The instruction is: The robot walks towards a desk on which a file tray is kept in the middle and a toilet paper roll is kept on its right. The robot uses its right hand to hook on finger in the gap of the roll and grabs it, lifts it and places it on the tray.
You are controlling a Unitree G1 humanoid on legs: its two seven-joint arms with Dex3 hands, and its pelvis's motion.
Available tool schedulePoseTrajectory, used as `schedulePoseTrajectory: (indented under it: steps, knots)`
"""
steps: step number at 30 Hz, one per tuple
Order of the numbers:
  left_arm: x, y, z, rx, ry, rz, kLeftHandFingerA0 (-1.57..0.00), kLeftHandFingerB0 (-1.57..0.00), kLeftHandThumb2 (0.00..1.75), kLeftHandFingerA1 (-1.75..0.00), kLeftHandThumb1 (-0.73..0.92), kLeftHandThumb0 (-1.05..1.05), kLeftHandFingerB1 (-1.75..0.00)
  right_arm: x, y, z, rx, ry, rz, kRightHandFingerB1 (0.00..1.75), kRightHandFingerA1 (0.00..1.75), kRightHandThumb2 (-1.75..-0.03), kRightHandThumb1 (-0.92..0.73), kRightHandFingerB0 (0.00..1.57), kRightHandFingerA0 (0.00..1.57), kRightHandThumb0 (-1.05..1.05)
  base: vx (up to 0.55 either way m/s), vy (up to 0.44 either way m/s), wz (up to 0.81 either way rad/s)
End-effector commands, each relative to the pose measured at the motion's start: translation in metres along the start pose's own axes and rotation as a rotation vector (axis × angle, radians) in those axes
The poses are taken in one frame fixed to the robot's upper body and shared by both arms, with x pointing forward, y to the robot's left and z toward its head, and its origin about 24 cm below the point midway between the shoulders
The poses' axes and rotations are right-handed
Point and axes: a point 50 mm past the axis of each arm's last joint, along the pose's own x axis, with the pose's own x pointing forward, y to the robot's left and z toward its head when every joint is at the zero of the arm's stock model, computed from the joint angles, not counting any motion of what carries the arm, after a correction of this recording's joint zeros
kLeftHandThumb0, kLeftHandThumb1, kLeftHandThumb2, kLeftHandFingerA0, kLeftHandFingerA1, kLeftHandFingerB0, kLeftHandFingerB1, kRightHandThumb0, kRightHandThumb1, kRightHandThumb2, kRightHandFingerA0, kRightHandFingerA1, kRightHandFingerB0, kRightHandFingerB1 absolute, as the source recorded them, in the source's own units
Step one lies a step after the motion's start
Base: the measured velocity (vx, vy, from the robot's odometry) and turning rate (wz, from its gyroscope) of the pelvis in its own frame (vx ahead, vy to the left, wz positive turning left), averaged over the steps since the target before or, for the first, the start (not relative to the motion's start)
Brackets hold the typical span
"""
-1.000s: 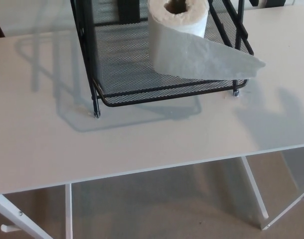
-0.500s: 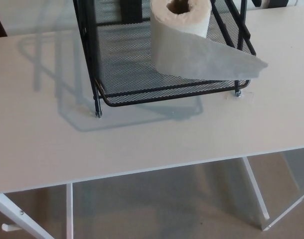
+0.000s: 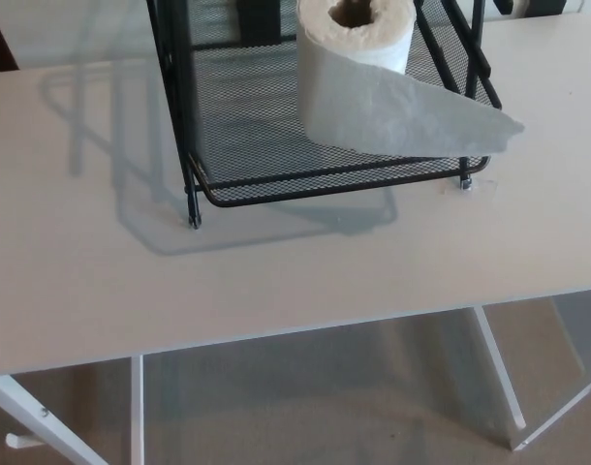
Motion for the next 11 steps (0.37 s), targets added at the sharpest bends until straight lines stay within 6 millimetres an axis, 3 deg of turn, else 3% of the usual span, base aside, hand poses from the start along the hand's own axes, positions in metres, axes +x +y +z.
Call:
schedulePoseTrajectory:
  steps: [1, 2, 3, 4, 5, 7, 8, 11]
  knots:
    - [0.000, 0.010, 0.005, 0.004, 0.000, 0.014, -0.38, -0.18, 0.95, -0.92, 0.80, -0.85, -0.81, -0.030, 0.003, -0.110, 0.361, 0.301, -0.345, 0.25, 0.53, -0.76, -0.61, 0.05, 0.04, -0.53, 0.00, 0.000, 0.00]
    - [0.000, 0.010, 0.005, 0.013, 0.003, 0.013, -0.36, -0.15, 0.94, -0.88, 0.81, -0.84, -0.78, -0.028, 0.005, -0.112, 0.319, 0.309, -0.308, 0.22, 0.40, -0.81, -0.60, 0.02, 0.03, -0.53, 0.00, 0.000, 0.00]
    - [0.000, 0.011, 0.004, 0.010, 0.005, 0.012, -0.36, -0.15, 0.94, -0.89, 0.80, -0.85, -0.79, -0.027, 0.006, -0.112, 0.315, 0.323, -0.307, 0.19, 0.44, -0.65, -0.67, 0.05, 0.02, -0.48, 0.00, 0.000, 0.00]
    - [0.000, 0.011, 0.004, -0.004, 0.006, 0.013, -0.15, -0.01, 1.28, -0.67, 0.62, -0.57, -0.62, -0.028, 0.007, -0.114, 0.370, 0.322, -0.310, 0.25, 0.41, -0.69, -0.58, 0.06, 0.02, -0.48, 0.00, 0.000, 0.00]
    - [0.000, 0.010, 0.004, -0.015, 0.015, 0.019, -0.15, -0.02, 1.27, -0.66, 0.61, -0.55, -0.62, -0.028, 0.009, -0.116, 0.445, 0.317, -0.298, 0.22, 0.47, -0.72, -0.60, 0.07, 0.02, -0.45, 0.00, 0.000, 0.00]
    - [0.000, 0.009, 0.003, -0.016, 0.004, 0.007, -0.13, 0.00, 1.30, -0.67, 0.65, -0.58, -0.62, -0.029, 0.011, -0.117, 0.382, 0.325, -0.269, 0.19, 0.52, -0.73, -0.60, 0.08, 0.05, -0.44, 0.00, 0.000, 0.00]
    - [0.000, 0.009, 0.004, -0.010, 0.006, 0.012, -0.15, 0.00, 1.28, -0.67, 0.63, -0.57, -0.62, -0.029, 0.012, -0.120, 0.374, 0.346, -0.265, 0.50, 0.54, -1.07, -0.63, 0.00, 0.03, -0.26, 0.00, 0.000, 0.00]
    - [0.000, 0.008, 0.003, -0.038, 0.002, 0.008, -0.12, 0.00, 1.28, -0.66, 0.63, -0.57, -0.62, -0.030, 0.012, -0.123, 0.267, 0.402, -0.189, 0.49, 0.53, -1.06, -0.60, 0.00, 0.03, -0.28, 0.00, 0.000, 0.00]
